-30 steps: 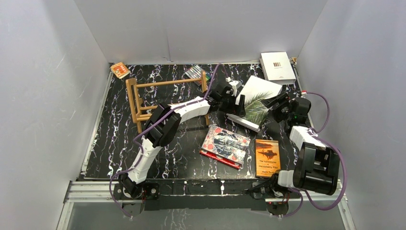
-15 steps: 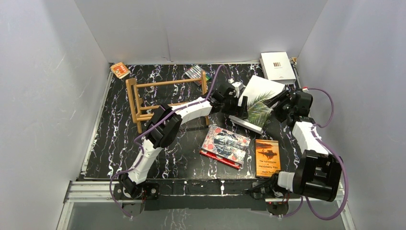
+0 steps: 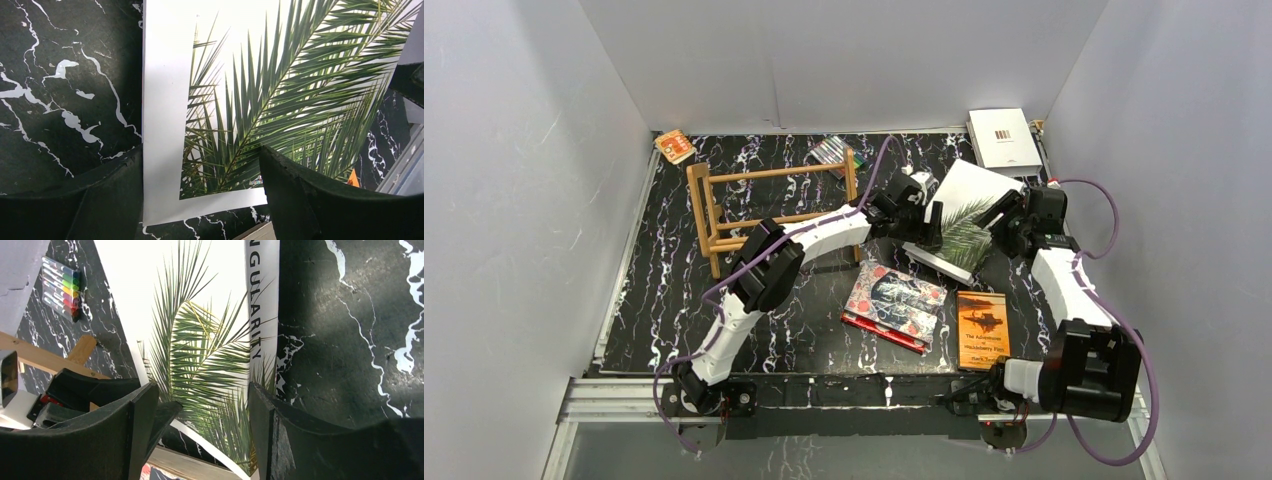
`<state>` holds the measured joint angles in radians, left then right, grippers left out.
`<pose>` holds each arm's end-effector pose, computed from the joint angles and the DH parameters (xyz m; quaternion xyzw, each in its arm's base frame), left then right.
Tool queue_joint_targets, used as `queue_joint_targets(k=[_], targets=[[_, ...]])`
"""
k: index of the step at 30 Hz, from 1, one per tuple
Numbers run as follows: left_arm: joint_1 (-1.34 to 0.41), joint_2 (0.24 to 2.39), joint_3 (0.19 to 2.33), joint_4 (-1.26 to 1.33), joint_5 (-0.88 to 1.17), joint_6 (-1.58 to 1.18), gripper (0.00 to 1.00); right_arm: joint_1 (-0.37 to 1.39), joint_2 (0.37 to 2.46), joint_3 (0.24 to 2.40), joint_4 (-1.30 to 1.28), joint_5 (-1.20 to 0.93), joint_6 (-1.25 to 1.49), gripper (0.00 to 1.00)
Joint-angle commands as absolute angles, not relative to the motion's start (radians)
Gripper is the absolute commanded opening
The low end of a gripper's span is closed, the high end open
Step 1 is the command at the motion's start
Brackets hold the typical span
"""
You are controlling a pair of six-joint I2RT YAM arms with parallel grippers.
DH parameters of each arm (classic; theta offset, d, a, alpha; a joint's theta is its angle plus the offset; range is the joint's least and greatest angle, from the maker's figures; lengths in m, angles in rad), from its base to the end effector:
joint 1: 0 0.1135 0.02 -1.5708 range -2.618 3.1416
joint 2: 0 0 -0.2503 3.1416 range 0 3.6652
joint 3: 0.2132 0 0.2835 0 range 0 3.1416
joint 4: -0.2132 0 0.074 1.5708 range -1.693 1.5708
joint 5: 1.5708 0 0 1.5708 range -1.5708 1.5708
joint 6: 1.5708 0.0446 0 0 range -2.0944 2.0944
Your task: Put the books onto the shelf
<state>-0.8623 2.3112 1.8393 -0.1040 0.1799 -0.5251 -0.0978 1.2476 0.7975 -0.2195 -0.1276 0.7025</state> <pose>0.3595 -0.4318 0.1615 0.1891 0.8556 -0.3646 0.3149 0.3079 -0.0245 0.2109 0.3244 0.8382 0.1842 0.3978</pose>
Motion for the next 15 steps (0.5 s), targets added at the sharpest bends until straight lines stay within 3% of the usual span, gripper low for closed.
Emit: queue_joint_targets(k=[1, 15], targets=[[-0.903, 2.214, 1.875, -0.114, 0.135, -0.482, 0.74, -0.066, 1.156, 0.760, -0.158, -0.213, 0.731, 0.73], [-0.906, 2.163, 1.959, -0.157, 0.166, -0.485, 0.73, -0.066, 1.130, 0.782, -0.136, -0.232, 0.757, 0.74]])
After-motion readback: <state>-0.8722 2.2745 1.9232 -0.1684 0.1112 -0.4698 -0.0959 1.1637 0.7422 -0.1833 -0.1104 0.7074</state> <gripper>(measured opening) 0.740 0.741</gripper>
